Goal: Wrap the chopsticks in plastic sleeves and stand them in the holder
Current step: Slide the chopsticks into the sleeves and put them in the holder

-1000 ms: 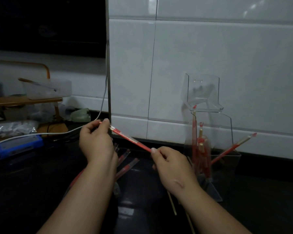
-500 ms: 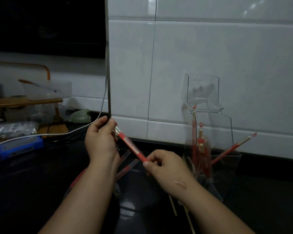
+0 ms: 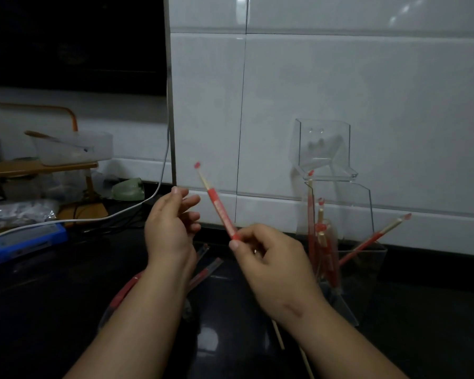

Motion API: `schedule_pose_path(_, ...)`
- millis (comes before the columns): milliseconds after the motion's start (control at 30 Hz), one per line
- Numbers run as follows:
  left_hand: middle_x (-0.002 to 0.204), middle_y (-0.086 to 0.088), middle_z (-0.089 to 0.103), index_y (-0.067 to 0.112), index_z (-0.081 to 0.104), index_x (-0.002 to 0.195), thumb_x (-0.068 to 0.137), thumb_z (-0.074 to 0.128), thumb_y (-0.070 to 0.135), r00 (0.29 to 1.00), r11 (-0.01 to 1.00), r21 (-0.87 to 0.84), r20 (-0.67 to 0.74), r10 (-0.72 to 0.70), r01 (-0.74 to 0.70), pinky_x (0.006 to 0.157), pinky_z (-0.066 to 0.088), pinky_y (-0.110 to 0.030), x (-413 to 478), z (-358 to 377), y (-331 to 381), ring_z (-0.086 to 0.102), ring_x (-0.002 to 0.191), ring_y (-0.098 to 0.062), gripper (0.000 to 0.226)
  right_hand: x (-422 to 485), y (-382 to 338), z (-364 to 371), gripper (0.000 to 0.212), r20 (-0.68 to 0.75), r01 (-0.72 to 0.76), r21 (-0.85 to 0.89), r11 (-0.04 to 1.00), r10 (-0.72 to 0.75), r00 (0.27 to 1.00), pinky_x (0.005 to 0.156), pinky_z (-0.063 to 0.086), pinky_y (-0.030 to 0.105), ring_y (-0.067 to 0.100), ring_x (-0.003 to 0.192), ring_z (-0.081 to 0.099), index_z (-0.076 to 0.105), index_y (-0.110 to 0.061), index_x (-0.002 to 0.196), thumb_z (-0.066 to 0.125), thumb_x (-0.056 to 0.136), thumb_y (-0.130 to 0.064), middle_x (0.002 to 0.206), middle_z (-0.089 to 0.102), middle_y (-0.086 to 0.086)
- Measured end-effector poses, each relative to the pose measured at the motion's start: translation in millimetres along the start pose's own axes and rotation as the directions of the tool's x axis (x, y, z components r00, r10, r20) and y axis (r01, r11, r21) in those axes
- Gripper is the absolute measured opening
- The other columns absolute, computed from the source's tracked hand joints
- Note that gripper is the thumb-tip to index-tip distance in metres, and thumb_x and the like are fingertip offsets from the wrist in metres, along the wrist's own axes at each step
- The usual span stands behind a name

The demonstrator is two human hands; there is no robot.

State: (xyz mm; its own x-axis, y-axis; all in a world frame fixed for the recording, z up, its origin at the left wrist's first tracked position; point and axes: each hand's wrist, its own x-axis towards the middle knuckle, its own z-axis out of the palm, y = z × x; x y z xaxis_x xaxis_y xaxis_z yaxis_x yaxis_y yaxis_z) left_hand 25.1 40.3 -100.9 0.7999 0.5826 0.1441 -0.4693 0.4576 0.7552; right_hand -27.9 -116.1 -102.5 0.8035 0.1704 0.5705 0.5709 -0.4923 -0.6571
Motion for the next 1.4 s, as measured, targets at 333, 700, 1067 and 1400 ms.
schedule_pose_path(333,0.088,-0.005,0.072,0.011,0.068,0.099,0.097,0.055,0.019,0.931,0.968,0.249,0.350,-0.104,0.015,0.056,0.038,-0.027,-17.3,8.1,-5.0,0.056,0.067,-0.016,0.016,2.9,-12.8,-20.1,0.011,-0.297,0.232,-0.070,0.970,-0.242,0.924,0.063,0.042,0.007,0.001,0.070,0.056,0.069,-0.025,0.100,0.064,0.092,-0.020,0.077,0.058,-0.018)
schedule_pose_path(700,0.092,-0.006,0.072,0.009,0.069,0.095,0.095,0.057,0.017,0.879,0.948,0.317,0.459,-0.131,-0.024,0.051,0.038,-0.019,-24.8,9.5,-6.8,0.055,0.068,-0.014,0.014,7.3,-26.4,-64.8,0.010,-0.625,0.352,0.145,0.925,-0.190,0.757,0.057,0.053,0.023,0.013,0.062,0.064,0.067,-0.022,0.099,0.066,0.093,-0.015,0.076,0.068,-0.006)
schedule_pose_path(1067,0.090,-0.005,0.071,0.008,0.069,0.094,0.095,0.058,0.014,0.879,0.948,0.318,0.460,-0.128,-0.028,0.050,0.038,-0.019,-23.9,8.3,-8.2,0.054,0.066,-0.012,0.013,22.8,-6.6,-90.6,0.006,-0.759,0.210,0.146,0.967,-0.027,0.651,0.065,0.059,0.038,0.011,0.067,0.066,0.063,-0.017,0.100,0.060,0.096,-0.021,0.080,0.068,-0.003)
schedule_pose_path(1400,0.088,-0.004,0.072,0.012,0.071,0.090,0.094,0.061,0.016,0.895,0.945,0.325,0.432,-0.114,-0.037,0.051,0.039,-0.019,-21.1,7.8,-7.7,0.055,0.065,-0.010,0.012,29.0,5.9,-84.1,0.005,-0.546,-0.102,-0.052,0.993,0.057,0.836,0.077,0.058,0.036,0.011,0.077,0.068,0.067,-0.027,0.094,0.065,0.090,-0.026,0.084,0.069,-0.011)
